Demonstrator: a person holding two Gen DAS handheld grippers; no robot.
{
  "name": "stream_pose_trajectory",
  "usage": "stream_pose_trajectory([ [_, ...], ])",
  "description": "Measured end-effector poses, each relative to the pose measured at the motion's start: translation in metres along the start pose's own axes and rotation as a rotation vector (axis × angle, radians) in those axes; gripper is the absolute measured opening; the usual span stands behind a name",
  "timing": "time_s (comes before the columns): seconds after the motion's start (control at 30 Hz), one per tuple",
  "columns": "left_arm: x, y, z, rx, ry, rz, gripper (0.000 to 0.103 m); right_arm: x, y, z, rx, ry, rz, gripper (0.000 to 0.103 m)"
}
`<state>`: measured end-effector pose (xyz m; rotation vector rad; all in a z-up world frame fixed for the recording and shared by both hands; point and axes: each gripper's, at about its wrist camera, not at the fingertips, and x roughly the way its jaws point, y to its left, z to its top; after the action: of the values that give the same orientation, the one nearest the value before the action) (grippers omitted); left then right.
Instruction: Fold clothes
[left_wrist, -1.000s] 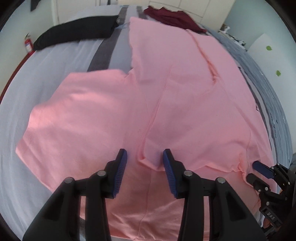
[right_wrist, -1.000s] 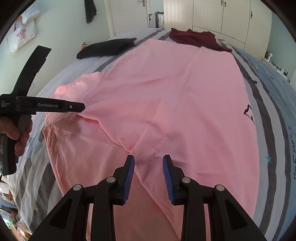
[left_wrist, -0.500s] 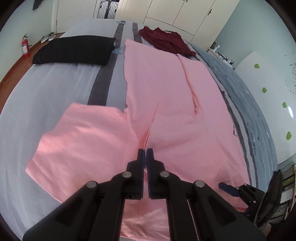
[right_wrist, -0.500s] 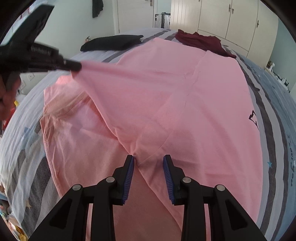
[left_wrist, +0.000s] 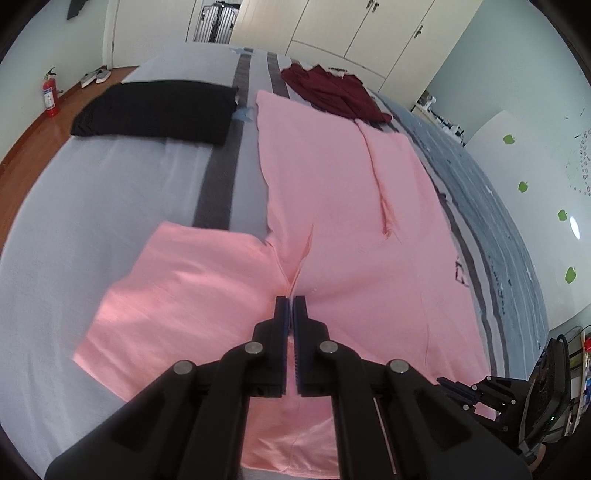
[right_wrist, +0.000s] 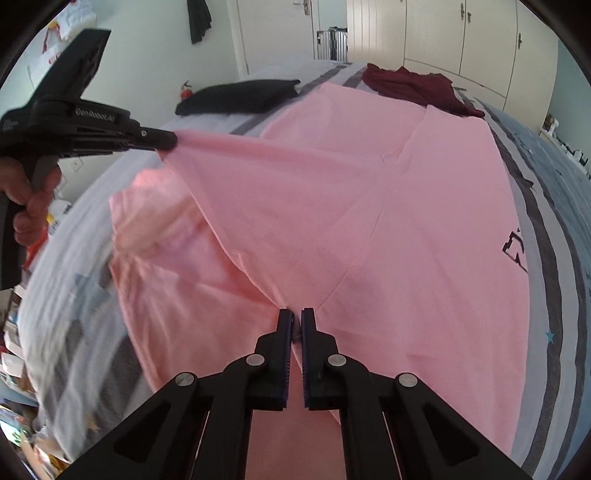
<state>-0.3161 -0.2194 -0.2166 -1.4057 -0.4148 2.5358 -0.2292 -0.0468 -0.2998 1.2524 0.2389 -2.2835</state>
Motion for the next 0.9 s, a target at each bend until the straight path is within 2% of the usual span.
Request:
stream_pose_trajectory([
  [0.2,-0.04,0.036,0.007,-0.016,-0.036,0.026,0.001,-0.01,0.023,0.015,0.015,-0.025,0.073,0.004],
  [0.47,-0.069,0.105,-0.008,-0.036,-0.008,0.118,0.001,0.004,0.08,0.024,-0.012,-0.016,0.171,0.004],
  [0.7,-0.064,0.139,-0.026,-0.048,0.035,0.154,0.001,0.028,0.113,0.016,-0.031,0.03,0.195,0.004],
  [0.9,-0.028,0.161,-0.048,-0.054,0.107,0.172,0.001,0.046,0.115,0.008,-0.038,0.062,0.188,0.004],
])
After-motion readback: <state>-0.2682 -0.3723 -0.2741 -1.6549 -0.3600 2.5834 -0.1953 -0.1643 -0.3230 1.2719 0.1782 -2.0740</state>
